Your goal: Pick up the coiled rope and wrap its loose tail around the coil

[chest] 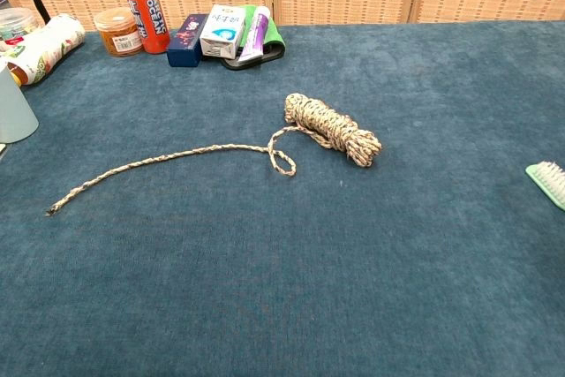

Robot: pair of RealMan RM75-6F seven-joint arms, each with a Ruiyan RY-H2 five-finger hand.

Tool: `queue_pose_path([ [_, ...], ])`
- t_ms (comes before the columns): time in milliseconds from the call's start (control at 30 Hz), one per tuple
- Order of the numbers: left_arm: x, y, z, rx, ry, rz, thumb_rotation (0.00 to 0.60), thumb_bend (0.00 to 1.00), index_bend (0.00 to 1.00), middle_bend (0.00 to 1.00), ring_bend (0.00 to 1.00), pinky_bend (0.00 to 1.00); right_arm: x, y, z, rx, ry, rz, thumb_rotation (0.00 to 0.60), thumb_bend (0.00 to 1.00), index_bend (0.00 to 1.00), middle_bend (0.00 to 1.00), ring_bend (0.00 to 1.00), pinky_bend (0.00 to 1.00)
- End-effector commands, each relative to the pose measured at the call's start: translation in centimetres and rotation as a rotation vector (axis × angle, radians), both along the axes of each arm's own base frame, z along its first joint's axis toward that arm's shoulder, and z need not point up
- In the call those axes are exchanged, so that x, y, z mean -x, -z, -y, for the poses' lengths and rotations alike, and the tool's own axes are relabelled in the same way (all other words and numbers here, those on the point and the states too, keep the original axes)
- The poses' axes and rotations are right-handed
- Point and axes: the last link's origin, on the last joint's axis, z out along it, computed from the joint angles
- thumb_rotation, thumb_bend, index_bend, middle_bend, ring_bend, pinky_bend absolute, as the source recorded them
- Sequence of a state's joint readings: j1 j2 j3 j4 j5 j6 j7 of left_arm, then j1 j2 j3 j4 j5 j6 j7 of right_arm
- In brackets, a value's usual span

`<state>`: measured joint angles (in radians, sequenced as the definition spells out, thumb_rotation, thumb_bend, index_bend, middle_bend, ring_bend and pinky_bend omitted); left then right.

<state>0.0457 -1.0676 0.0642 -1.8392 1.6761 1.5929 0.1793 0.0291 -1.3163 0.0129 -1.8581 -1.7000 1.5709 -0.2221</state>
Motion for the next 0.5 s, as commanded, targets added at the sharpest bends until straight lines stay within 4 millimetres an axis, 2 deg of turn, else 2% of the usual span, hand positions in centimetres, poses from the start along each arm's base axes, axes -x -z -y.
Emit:
queue_pose_path([
  [33,0.0,0.0,0.0,-0.003,-0.001,0.000,0.600,0.00,0.00,0.00,0.00,0.00,0.2,0.0,0.3,0.075,0.003,-0.051,0.600,0.00,0.00,0.00,0.00,0.00],
  [367,0.0,0.3,-0.2,0.019,-0.002,0.010,0.600,0.00,0.00,0.00,0.00,0.00,0.1,0.4,0.1,0.024,0.014,-0.011,0.600,0.00,0.00,0.00,0.00,0.00],
  [500,-0.2,1.2,-1.5,0.022,0.013,0.030,0.600,0.00,0.00,0.00,0.00,0.00,0.1,0.0,0.3,0.020,0.021,0.013,0.600,0.00,0.00,0.00,0.00,0.00],
])
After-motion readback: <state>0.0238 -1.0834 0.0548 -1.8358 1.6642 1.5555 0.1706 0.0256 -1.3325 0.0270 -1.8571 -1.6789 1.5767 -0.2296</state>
